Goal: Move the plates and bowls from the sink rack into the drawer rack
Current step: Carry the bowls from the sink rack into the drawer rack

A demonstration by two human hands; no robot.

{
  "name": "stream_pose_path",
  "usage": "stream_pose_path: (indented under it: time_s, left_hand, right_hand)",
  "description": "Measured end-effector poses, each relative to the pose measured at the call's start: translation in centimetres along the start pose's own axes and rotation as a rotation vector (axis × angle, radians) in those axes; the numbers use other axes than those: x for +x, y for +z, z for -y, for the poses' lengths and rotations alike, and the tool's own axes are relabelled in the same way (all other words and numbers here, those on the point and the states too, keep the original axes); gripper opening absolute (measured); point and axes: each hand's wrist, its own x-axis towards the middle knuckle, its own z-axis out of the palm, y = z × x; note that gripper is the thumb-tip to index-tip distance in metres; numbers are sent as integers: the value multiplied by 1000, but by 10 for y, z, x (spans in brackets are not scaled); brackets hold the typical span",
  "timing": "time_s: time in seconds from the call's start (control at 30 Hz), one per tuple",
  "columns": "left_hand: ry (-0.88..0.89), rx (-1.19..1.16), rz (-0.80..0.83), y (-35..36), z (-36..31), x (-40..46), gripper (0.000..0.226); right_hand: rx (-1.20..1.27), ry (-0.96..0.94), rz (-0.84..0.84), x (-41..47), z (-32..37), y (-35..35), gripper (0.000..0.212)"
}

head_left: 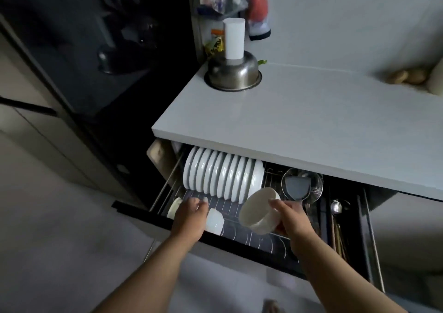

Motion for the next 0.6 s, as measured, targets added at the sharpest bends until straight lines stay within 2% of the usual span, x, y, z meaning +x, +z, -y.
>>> stream_pose_path:
  time_s: [0.07, 0.17, 0.27, 0.43, 0.6]
  left_hand:
    - [0, 109, 17, 2, 17, 7, 31]
    - [23, 261, 103, 4, 35, 13, 46]
    - [86, 409, 112, 4, 45, 21, 52]
    - [86, 720, 165, 7, 59, 45, 66]
    - [95, 817, 164, 11, 62, 63, 71]
  right_hand:
    - [-65, 42, 21, 19, -10, 14, 48]
    - [-158, 78, 19, 42, -21, 33, 52]
    - [-254, 133, 42, 62, -30, 53, 57]
    - [-377, 218, 82, 91, -50, 80, 66]
    - [-519, 257, 111, 105, -64, 97, 71]
